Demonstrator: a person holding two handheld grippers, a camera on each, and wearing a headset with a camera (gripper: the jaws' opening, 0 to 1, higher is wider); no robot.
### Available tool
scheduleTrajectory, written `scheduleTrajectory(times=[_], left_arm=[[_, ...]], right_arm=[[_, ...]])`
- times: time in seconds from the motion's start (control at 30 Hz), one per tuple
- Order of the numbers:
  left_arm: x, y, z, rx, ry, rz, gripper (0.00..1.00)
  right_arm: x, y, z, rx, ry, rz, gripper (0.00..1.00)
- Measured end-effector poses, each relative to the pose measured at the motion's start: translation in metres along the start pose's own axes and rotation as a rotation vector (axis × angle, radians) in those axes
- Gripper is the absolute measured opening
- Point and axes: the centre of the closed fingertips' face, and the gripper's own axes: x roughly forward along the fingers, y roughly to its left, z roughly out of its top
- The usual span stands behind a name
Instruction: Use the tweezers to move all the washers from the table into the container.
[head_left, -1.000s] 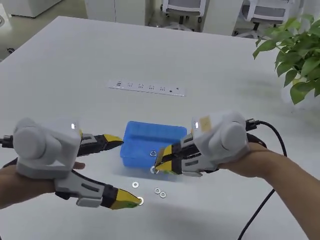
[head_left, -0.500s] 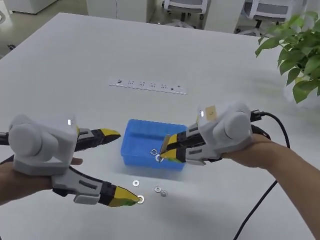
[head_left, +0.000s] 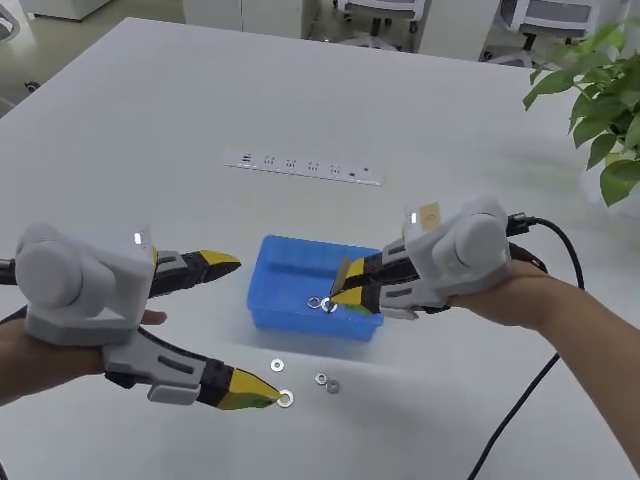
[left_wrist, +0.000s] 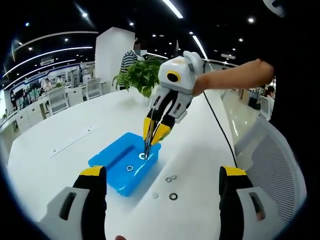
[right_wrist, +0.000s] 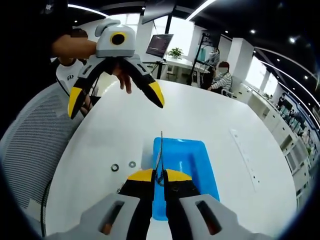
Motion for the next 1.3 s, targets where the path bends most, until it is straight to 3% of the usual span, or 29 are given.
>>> scheduleTrajectory(times=[0.6,1.3], left_arm=[[0.004,0.013,0.002,-0.001,-0.007,0.011,0.98],[0.022,0.030,0.009,0.017,-0.026,-0.007,0.79]], right_arm=[[0.015,-0.011,-0.021,0.017,0.034,0.013,0.08],[0.024,-0.015,-0.039,0.044,0.053,0.030,0.08]])
